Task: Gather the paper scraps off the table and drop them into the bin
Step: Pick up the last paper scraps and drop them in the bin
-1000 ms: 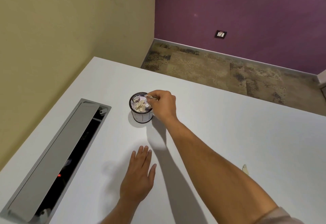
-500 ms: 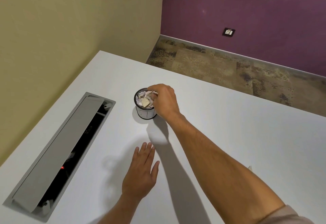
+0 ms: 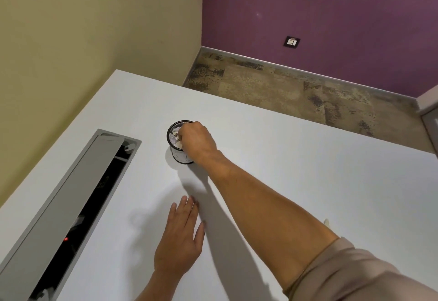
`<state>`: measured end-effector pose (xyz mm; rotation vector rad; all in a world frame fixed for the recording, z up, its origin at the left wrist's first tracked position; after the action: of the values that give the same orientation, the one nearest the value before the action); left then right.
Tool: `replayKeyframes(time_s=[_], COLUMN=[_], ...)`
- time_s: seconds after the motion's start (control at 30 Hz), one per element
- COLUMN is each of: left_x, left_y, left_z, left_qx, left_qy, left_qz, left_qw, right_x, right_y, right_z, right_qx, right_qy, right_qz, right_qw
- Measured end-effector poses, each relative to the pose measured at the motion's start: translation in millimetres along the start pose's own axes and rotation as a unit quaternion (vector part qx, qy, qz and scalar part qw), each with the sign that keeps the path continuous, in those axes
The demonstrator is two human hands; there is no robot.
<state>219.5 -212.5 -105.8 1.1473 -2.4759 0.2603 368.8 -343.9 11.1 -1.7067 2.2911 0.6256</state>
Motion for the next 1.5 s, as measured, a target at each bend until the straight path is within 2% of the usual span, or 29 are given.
replayKeyframes(time_s=[0.17, 0.3, 0.37, 0.47, 0.57, 0.73, 0.8, 0.9, 1.0, 1.13, 1.3, 1.4, 1.5], left_x=[1.0, 2.1, 2.8, 3.7, 5.1, 11.8, 23.1, 57.1, 119.3, 188.2, 232.7, 243.4, 259.7], left_y=[0.4, -0.1, 0.0, -0.2, -0.6, -1.0, 0.1, 14.6, 32.3, 53.2, 65.3, 56.5, 51.1], left_z=[-3.1, -5.6, -6.3, -7.2, -7.3, -7.2, -6.1, 6.5, 41.1, 93.4, 127.3, 135.6, 133.6], left_qx=[-0.001, 0.011, 0.017, 0.028, 0.017, -0.014, -0.018, -0.059, -0.133, -0.191, -0.183, -0.184, -0.188], left_qy=[-0.01, -0.016, -0.016, -0.017, -0.025, -0.031, -0.025, 0.045, 0.06, -0.03, -0.088, -0.107, -0.079], left_qz=[-0.003, 0.003, 0.006, 0.013, 0.016, -0.002, 0.01, 0.017, 0.077, 0.171, 0.172, 0.157, 0.188], left_qw=[1.0, 1.0, 1.0, 0.999, 0.999, 0.999, 0.999, 0.997, 0.986, 0.966, 0.964, 0.964, 0.961], right_x=[0.0, -5.7, 7.6, 50.3, 105.9, 204.9, 245.1, 293.3, 318.7, 334.5, 322.1, 311.0, 300.9], right_y=[3.9, 32.5, 58.9, 108.1, 165.7, 276.7, 318.0, 359.4, 372.4, 368.1, 347.1, 337.9, 348.3], right_z=[-8.4, -37.7, -51.0, -53.2, -39.2, -17.5, -8.1, 10.3, 31.9, 52.8, 63.4, 65.8, 70.4], right_qx=[0.016, 0.132, 0.196, 0.263, 0.271, 0.305, 0.302, 0.262, 0.179, 0.09, 0.055, 0.047, 0.04], right_qy=[-0.055, -0.092, -0.128, -0.15, -0.184, -0.162, -0.153, -0.15, -0.116, -0.062, 0.029, 0.031, 0.028], right_qz=[-0.026, -0.098, -0.1, -0.052, 0.033, 0.164, 0.213, 0.268, 0.262, 0.214, 0.097, 0.048, -0.011], right_qw=[0.998, 0.982, 0.967, 0.952, 0.944, 0.924, 0.916, 0.915, 0.941, 0.971, 0.993, 0.997, 0.999])
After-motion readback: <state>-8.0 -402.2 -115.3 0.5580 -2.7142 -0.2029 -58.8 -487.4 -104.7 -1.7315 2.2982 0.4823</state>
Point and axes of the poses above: each hand's wrist, its own y-axis away from the middle knuckle, its own z-axis out of the palm, x = y × z, the point moved 10 cm from there along -y, towards the middle knuckle, and after that the axes turned 5 degrees about -z, right-handed, at the moved point
